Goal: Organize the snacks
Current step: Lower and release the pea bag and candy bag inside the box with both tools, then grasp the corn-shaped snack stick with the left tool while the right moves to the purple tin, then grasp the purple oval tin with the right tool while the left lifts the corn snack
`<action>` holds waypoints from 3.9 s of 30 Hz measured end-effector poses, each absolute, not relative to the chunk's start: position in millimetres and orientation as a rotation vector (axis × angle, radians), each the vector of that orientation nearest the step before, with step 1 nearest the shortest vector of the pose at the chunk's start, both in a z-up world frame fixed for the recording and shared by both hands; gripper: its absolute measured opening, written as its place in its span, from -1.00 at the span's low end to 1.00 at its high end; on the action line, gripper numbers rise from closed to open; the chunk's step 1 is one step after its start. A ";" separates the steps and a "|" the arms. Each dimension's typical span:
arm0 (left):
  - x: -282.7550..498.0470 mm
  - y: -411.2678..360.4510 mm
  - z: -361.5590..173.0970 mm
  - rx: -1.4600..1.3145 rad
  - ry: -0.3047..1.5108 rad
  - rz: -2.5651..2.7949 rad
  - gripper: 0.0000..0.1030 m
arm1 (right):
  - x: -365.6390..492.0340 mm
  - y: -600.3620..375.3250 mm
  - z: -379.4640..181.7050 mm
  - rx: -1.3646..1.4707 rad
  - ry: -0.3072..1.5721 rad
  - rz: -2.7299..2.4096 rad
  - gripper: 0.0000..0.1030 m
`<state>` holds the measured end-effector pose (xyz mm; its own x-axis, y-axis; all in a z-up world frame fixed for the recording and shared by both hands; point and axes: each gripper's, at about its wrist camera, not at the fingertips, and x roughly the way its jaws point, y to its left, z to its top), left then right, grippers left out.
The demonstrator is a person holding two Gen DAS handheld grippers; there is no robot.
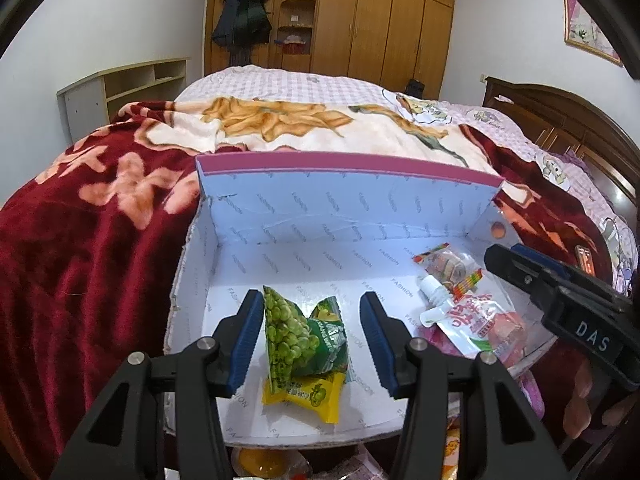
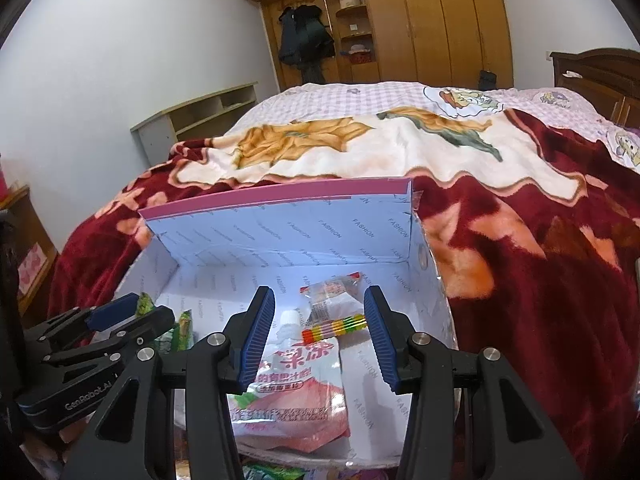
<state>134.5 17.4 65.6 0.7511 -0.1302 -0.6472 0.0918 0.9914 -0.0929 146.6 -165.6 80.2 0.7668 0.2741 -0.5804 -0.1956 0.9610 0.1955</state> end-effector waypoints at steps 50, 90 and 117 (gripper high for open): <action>30.5 -29.3 50.8 0.103 0.748 -0.421 0.03 | 66.2 -192.4 74.4 0.201 0.724 0.291 -0.07; 25.4 -21.9 46.2 0.074 0.719 -0.343 -0.51 | 55.0 -215.7 40.4 0.284 0.824 0.231 -0.07; 34.6 -38.2 20.5 0.102 0.747 -0.345 -0.40 | 60.8 -204.5 18.7 0.323 0.821 0.313 -0.26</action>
